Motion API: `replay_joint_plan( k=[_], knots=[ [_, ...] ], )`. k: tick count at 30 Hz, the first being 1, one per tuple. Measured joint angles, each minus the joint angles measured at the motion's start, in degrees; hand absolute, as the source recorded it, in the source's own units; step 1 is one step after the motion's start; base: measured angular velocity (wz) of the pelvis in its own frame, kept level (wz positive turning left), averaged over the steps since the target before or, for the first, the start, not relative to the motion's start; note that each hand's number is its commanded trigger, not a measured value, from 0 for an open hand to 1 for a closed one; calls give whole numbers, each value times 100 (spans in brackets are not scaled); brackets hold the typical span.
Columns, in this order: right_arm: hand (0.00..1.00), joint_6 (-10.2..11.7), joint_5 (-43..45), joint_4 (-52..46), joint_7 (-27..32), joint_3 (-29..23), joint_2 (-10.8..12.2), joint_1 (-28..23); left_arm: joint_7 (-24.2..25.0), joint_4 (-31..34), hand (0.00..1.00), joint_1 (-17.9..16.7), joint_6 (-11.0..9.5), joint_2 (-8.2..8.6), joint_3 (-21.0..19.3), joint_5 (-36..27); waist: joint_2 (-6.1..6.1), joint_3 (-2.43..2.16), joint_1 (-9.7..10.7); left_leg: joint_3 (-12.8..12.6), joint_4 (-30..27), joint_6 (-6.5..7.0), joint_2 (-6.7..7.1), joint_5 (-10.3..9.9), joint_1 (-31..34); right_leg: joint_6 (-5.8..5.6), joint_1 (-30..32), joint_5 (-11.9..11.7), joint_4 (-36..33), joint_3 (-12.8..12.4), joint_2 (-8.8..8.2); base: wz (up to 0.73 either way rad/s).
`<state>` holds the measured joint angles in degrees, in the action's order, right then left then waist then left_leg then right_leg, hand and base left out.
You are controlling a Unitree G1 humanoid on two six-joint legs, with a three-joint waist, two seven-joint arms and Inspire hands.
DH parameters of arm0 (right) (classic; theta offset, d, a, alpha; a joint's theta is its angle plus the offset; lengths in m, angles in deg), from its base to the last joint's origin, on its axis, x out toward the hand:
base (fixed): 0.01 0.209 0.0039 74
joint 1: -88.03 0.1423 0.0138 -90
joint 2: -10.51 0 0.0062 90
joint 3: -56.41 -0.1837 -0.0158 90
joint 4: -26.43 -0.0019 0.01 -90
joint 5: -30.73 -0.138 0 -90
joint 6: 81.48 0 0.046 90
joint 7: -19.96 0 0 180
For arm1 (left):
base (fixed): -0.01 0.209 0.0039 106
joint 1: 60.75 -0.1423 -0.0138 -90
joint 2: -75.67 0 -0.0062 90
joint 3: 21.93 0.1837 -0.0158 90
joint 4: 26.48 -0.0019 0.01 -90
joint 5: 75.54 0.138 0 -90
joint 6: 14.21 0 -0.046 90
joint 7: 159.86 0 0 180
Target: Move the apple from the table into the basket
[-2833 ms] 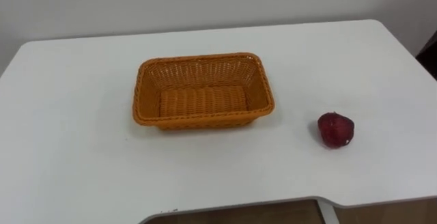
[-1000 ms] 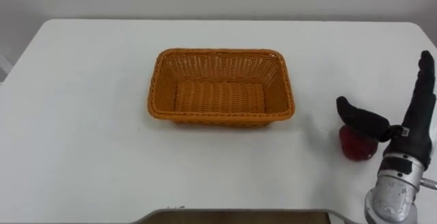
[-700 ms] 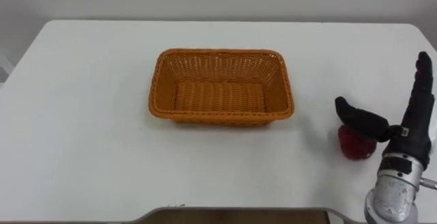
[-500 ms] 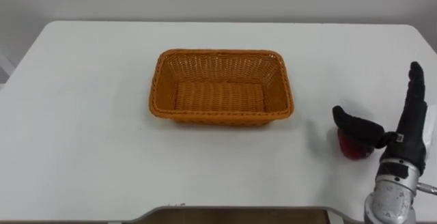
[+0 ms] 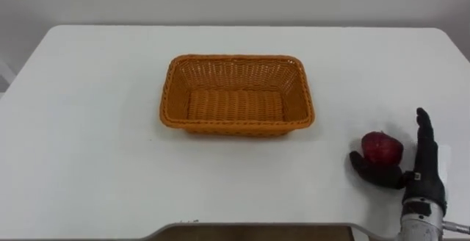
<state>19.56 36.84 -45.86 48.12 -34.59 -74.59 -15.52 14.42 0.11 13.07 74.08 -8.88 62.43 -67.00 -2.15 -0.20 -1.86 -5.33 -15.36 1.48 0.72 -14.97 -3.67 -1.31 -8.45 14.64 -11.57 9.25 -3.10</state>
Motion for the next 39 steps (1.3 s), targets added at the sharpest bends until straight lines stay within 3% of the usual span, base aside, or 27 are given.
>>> replay_joint_plan(
  k=[4,5,6,7,18,34,39],
  knots=[
    [0,16,14,60,-2,114,0,-3,-7,146,0,1,-23,0,13,-4,-22,-1,2,0,-3,0,-1,0,-6,0,-11,-11,0,4,0,0],
    [24,67,23,165,-2,145,-1,2,-18,156,0,1,-38,-2,13,-4,-33,6,1,0,-6,0,-1,0,-15,-1,-26,-13,0,8,0,0],
    [55,105,44,237,-2,184,0,6,-22,156,0,1,-39,-3,15,-4,-51,18,2,1,-11,0,-1,0,-29,-1,-45,-13,0,12,0,0],
    [100,117,50,269,-16,214,1,8,-22,152,0,0,-40,-3,20,-4,-78,23,-2,2,-13,0,-3,0,-42,-1,-59,-13,0,14,0,0],
    [100,267,420,659,290,67,-107,174,-27,147,0,-86,-37,-2,24,-4,-87,18,2,-4,-24,0,-17,-2,-15,-3,-66,-36,-2,22,13,0],
    [100,258,431,507,332,225,-121,206,-29,148,0,-30,-37,-2,151,-5,-63,19,-12,-10,-3,-1,-14,-2,-13,3,-60,-55,85,14,20,0],
    [100,125,431,273,292,251,-105,227,27,131,0,39,-33,-2,152,-8,-38,29,-36,-9,5,0,-9,-2,-3,2,-49,-57,87,18,19,0]
  ],
)
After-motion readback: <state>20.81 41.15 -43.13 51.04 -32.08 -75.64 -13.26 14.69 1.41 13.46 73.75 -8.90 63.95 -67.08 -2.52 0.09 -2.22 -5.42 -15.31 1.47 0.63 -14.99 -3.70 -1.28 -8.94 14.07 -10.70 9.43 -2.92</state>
